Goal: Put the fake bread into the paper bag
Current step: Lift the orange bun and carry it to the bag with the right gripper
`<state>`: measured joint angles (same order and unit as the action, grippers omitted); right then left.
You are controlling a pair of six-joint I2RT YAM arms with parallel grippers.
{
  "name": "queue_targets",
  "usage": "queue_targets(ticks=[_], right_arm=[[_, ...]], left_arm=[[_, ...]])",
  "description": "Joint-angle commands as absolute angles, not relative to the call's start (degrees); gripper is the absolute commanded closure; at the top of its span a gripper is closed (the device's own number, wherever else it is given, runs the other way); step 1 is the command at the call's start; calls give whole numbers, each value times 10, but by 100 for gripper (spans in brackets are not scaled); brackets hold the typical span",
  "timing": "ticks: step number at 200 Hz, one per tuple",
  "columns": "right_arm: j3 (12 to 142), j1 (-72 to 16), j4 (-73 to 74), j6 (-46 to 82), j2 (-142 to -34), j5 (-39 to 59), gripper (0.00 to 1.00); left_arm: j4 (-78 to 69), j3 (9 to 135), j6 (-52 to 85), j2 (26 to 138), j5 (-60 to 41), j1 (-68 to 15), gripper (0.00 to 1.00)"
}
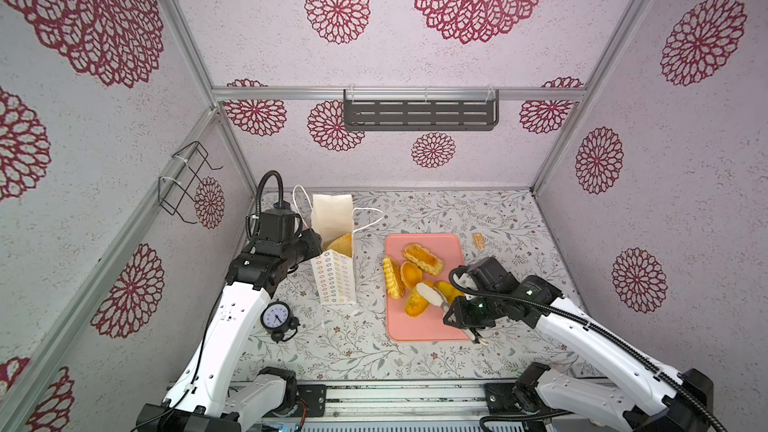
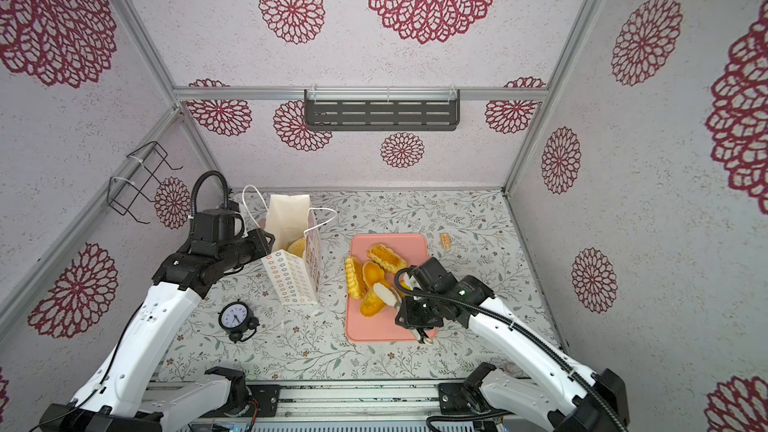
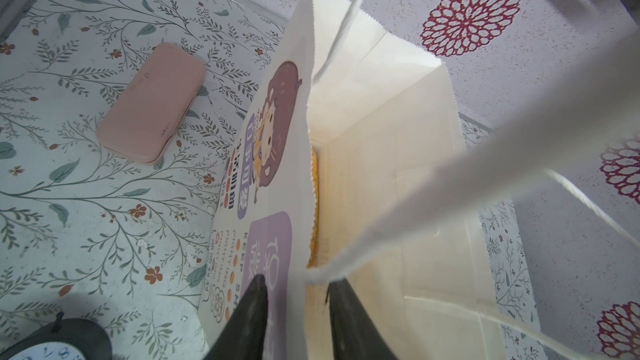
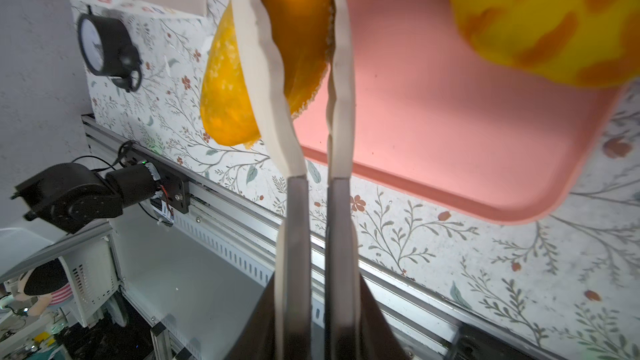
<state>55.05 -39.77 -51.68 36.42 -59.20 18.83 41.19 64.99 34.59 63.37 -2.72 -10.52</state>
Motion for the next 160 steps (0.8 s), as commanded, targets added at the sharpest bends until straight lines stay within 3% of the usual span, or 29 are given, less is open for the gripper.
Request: queue_targets(ticks=[1, 17, 51, 82, 160], right_arm=[[637, -377, -545, 318, -577, 157, 74], [690, -369, -544, 301, -589, 144, 74], [779, -369, -501, 276, -636, 118, 74], [850, -370, -439, 269, -702, 118, 74], [1135, -430, -451, 210, -905, 106, 75]], left_arm=[[400, 663, 354, 635, -27, -109, 67], [402, 665, 355, 632, -27, -109, 67], [412, 670, 355, 624, -25, -109, 54], [429, 682, 350, 623, -19, -109, 52], [450, 678, 350, 613, -5, -109, 70]])
